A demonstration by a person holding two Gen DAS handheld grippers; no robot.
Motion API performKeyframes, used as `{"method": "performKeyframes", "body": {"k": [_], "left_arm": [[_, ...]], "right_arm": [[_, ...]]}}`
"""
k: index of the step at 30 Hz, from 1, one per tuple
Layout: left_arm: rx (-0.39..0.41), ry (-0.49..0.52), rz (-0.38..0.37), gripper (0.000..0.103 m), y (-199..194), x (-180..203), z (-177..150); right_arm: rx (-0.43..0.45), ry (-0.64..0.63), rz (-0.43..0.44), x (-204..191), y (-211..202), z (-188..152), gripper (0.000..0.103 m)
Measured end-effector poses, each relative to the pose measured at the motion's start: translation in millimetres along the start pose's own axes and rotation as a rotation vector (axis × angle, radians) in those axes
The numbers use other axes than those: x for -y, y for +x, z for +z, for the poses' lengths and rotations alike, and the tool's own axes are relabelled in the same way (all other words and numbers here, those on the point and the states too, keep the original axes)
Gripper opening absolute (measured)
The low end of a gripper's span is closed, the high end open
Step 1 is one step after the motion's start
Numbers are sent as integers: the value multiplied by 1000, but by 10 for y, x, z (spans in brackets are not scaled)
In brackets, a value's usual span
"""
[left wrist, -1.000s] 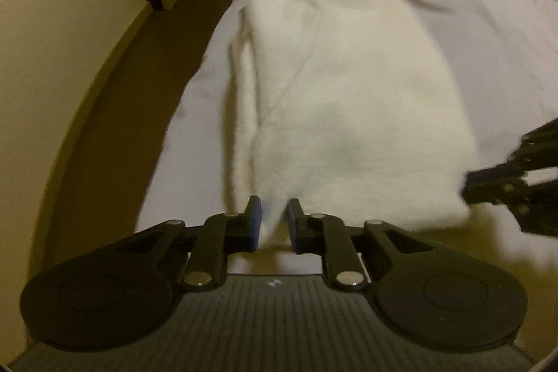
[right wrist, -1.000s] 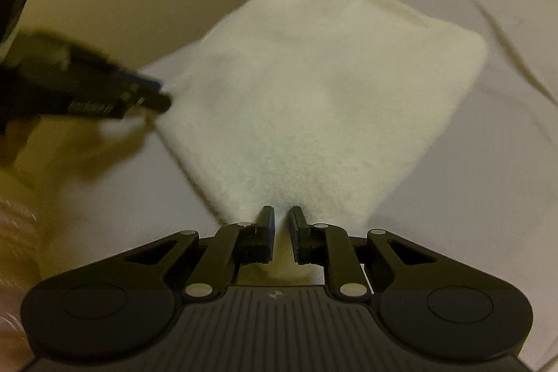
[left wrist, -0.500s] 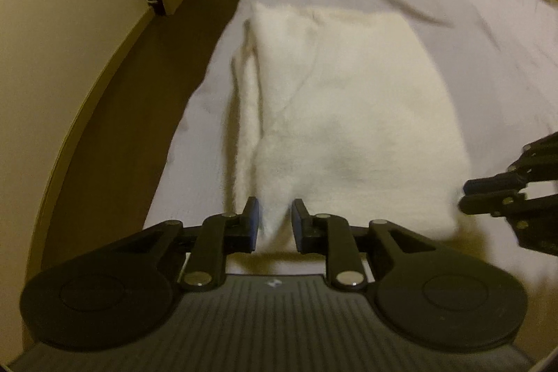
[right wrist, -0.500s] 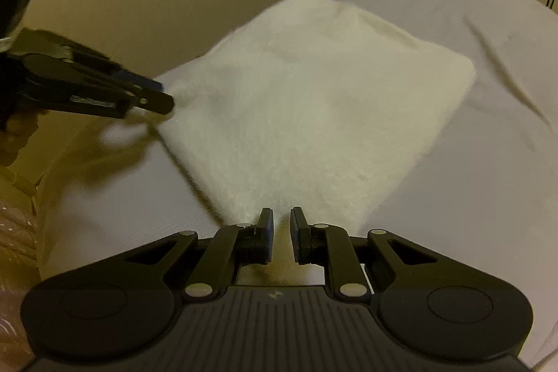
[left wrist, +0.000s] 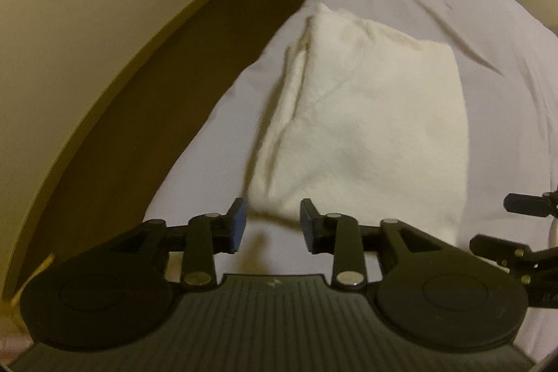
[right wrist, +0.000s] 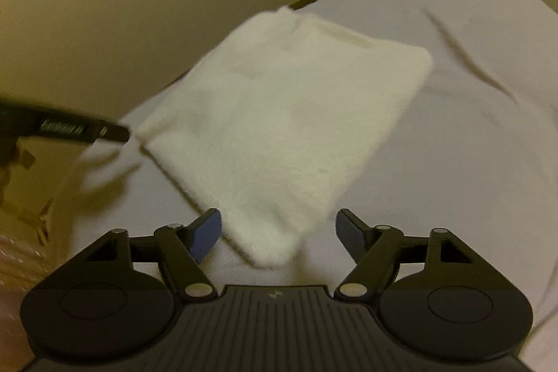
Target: Fold clothes
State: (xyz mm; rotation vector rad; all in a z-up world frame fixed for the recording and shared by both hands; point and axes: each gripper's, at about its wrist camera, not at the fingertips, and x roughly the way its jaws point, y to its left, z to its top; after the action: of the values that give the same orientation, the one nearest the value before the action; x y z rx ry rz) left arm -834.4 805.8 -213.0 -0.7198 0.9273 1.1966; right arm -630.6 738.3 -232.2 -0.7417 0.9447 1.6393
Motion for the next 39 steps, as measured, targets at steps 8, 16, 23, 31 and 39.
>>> {"method": "performKeyframes", "body": {"k": [8,16,23,31,39], "left_arm": [[37,-108,100,67,-1067,406,-282],[115,-225,200,84,-2015,943,-598],[149,-293,260,93,-2713,1531,-968],[197,-340,295,99,-3253,2134,-1389],[246,-345,347,102,-3607,2671,-1775]], "right_arm": [[60,28,43,107,-793,-74,89],[102,-22,66,316,-1793,-202,89],[143,-25,105,572,-2651,-491,89],[151,-24,113,893,-3285,-787,89],[164,-67,127,1075,-3668,-1066,89]]}}
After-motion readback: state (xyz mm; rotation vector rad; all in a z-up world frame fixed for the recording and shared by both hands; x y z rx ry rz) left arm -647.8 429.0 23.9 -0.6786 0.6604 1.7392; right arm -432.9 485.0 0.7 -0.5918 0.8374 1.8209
